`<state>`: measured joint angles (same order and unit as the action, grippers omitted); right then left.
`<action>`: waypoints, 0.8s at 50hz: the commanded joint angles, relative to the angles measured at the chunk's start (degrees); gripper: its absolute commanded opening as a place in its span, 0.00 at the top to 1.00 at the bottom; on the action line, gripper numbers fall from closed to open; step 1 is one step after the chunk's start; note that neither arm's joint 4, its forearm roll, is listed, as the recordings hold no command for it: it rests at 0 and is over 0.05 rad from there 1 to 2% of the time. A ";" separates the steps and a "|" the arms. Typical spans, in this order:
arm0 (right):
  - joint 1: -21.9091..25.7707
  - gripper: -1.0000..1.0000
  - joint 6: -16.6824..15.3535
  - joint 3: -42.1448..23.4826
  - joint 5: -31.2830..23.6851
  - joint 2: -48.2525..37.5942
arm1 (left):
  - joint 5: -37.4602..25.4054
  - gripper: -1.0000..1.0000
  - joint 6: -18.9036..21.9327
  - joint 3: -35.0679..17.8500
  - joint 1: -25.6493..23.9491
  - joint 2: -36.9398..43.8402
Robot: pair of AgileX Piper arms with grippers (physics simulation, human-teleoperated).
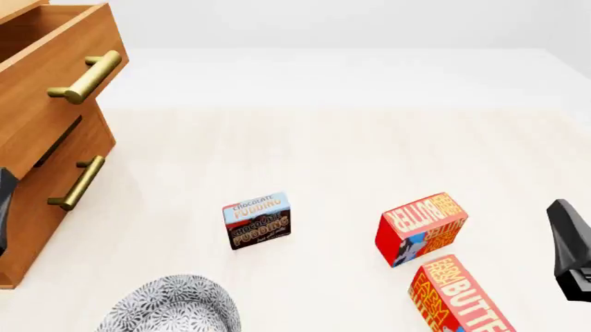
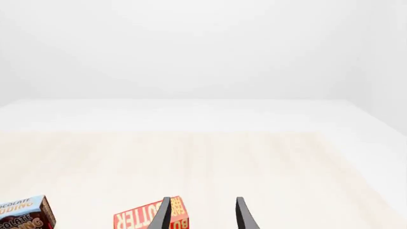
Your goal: Put the chocolate pudding in the top drawer of the cabinet and close it.
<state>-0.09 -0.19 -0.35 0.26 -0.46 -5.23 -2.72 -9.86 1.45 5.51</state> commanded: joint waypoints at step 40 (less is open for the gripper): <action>0.02 0.00 0.00 0.04 -0.06 0.11 | -24.58 0.00 5.40 -39.94 2.91 15.89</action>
<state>-0.09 -0.19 -0.35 0.26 -0.46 -23.68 0.38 -42.26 1.17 18.77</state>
